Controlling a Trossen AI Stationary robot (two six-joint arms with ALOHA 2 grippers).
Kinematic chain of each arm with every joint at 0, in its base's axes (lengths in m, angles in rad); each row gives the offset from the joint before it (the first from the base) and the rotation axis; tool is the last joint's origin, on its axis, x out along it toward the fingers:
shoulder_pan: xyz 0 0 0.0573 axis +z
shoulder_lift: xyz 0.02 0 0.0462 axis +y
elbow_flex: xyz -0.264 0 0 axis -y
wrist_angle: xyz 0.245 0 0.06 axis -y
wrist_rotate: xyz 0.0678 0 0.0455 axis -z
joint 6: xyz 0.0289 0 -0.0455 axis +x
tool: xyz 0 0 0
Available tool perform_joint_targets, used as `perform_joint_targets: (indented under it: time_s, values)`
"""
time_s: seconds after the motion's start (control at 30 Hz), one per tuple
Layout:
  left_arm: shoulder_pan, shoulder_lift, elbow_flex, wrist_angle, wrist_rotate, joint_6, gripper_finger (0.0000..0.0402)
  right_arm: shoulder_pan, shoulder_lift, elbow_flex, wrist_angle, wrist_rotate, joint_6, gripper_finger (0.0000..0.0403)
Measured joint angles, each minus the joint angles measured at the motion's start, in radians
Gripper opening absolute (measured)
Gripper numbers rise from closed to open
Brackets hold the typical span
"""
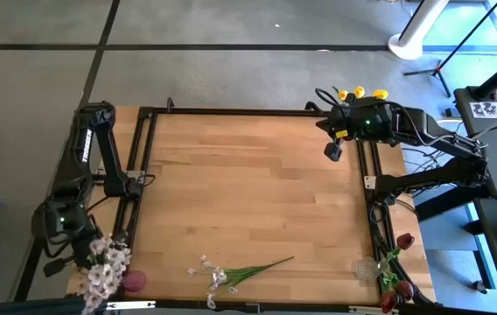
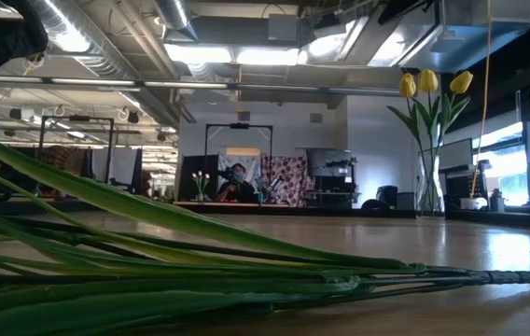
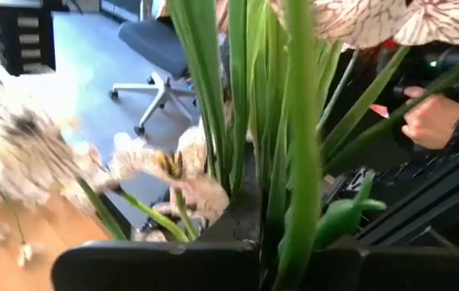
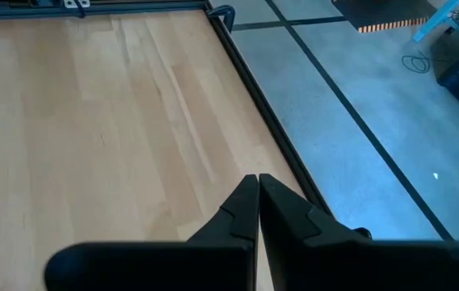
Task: Sort flowers into vase by color
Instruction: Put the top white flowers into the pink crystal vase
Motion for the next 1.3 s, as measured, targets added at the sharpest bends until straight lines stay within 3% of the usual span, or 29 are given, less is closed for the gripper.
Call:
perform_joint_targets:
  time_s: [0.17,0.4,0.63,0.9,1.1,1.3]
  values:
    - [-0.003,0.021,0.0,-0.008,-0.008,-0.109,0.0012,0.0,0.0,0.0,0.0,0.009,0.0,0.0014]
    - [-0.003,0.02,0.0,0.01,-0.029,-0.267,0.0064,0.0,0.0,0.0,0.0,0.008,0.036,0.0014]
    - [-0.003,0.018,0.047,0.032,0.046,-0.294,0.0101,0.0,0.0,0.0,0.002,0.004,0.06,0.0014]
    - [0.001,0.021,0.113,-0.061,0.034,-0.267,0.0108,0.0,0.0,0.0,0.008,-0.046,0.079,0.0014]
    - [0.033,0.058,0.113,-0.164,0.013,-0.396,0.0108,0.0,0.0,0.0,0.001,-0.034,0.07,0.0014]
    - [0.061,0.084,0.113,-0.229,0.09,-0.573,0.0108,0.0,0.0,0.0,0.0,-0.028,0.067,0.0014]
